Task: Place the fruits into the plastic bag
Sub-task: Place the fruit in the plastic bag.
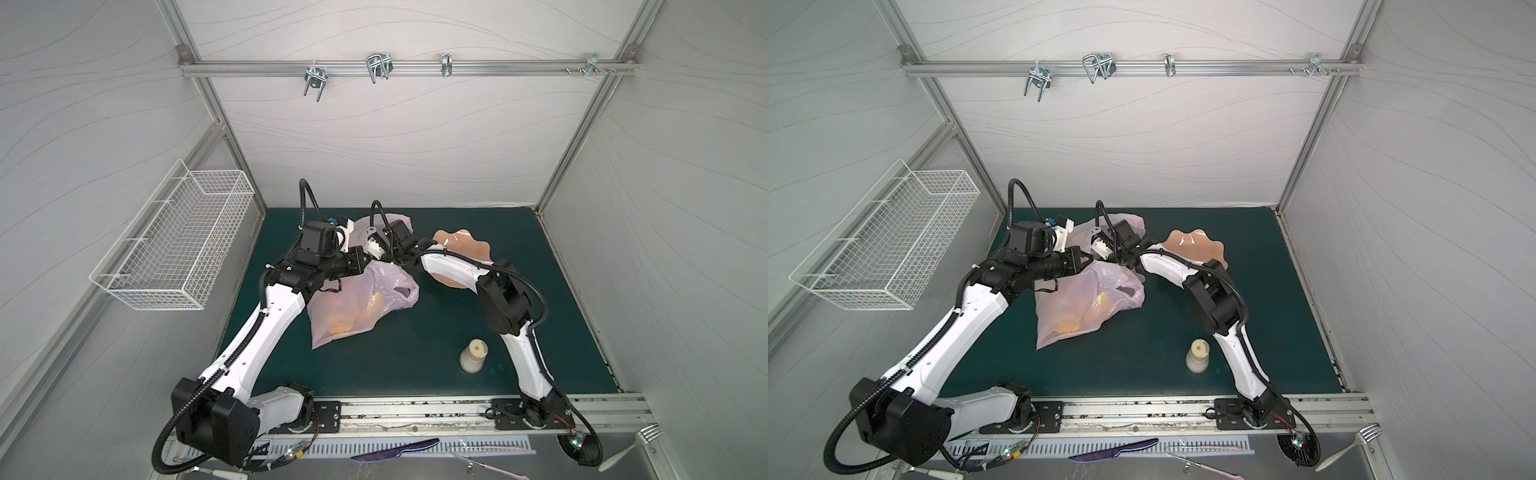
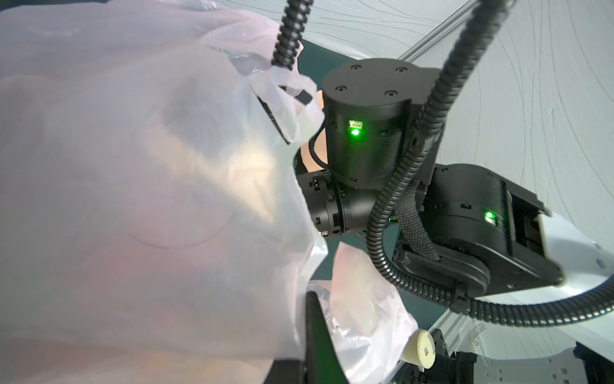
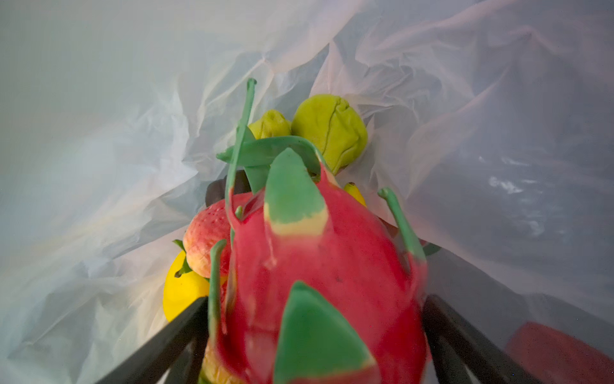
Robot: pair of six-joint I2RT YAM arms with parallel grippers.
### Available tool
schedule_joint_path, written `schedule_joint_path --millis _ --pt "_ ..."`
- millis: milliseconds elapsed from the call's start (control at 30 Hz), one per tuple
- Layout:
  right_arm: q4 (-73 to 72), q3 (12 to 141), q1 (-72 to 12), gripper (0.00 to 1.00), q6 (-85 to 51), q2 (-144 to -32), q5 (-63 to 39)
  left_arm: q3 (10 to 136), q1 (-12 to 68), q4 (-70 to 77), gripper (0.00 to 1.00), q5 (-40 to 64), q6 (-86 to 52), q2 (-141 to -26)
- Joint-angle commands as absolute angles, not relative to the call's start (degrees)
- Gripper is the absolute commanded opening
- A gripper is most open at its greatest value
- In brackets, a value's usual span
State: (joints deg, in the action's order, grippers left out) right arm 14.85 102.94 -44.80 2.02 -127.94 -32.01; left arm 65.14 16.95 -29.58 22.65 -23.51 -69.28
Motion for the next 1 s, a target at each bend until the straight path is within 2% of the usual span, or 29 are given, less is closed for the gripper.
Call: schedule_joint_path --millis 0,533,967 --pt "11.81 99.88 -43.37 0.99 -0.71 -124.57 -34.86 67.67 16.92 -27.92 0.00 21.67 -22.15 -69.15" --pt "4.91 87.19 -39.20 0.99 -7.02 -112.78 -40.27 66.49 15.64 -30.59 0.00 18.13 -22.94 -67.49" --pt "10.57 82.33 -37.08 0.99 -5.17 -102.95 -35.86 64.08 15.38 -31.93 0.00 17.75 -23.17 -63.83"
